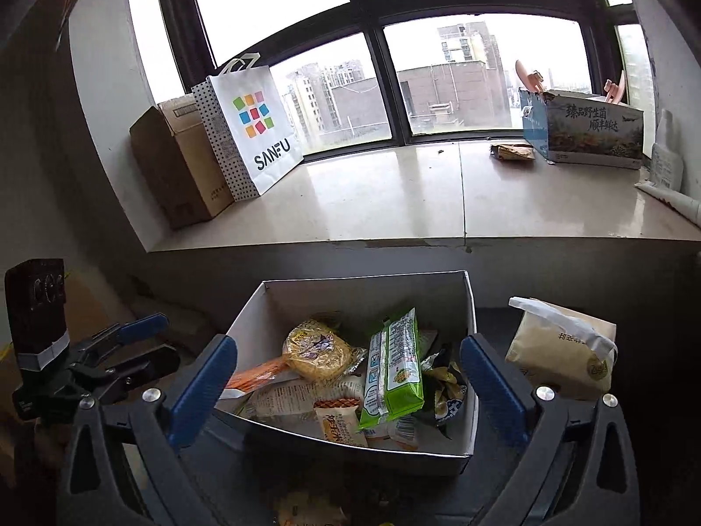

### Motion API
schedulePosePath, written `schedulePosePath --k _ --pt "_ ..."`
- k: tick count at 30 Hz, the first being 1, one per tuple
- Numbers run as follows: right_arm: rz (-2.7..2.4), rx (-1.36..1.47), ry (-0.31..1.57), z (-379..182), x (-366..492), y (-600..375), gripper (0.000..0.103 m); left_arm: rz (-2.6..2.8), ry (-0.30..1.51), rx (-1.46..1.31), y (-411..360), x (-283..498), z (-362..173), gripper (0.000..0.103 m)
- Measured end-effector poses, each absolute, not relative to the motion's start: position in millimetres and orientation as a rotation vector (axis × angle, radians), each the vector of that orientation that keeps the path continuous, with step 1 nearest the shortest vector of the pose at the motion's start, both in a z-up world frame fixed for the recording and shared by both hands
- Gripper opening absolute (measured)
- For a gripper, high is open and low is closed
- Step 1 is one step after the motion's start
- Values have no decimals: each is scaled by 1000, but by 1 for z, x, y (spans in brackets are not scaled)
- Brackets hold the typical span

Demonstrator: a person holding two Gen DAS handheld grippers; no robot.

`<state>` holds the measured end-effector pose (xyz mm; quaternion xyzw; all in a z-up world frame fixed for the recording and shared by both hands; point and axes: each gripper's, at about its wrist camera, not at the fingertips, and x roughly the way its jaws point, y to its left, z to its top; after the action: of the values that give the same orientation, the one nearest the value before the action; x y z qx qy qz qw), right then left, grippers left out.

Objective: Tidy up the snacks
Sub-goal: 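Lower both held bags into the white box and open both grippers, then grasp the green Sweet Hour seaweed bag with the left gripper while the right grasps a clear jelly cup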

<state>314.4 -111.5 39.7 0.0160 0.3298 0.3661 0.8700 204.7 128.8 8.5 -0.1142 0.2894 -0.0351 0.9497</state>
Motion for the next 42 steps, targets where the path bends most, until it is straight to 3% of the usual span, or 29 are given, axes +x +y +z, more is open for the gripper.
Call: schedulePosePath --k 8,14,28,33,42 --pt "848 26 536 62 224 -149 103 -138 489 -176 92 116 25 103" --pt "879 -14 485 48 164 -182 103 -163 486 -146 74 67 16 103" --pt "699 63 574 2 123 -247 103 -228 559 -147 47 38 -12 103" --pt "673 60 565 3 117 -257 103 -340 667 -38 14 51 -35 103" --pt "629 59 586 -4 110 -276 103 -601 956 179 -52 92 -120 103"
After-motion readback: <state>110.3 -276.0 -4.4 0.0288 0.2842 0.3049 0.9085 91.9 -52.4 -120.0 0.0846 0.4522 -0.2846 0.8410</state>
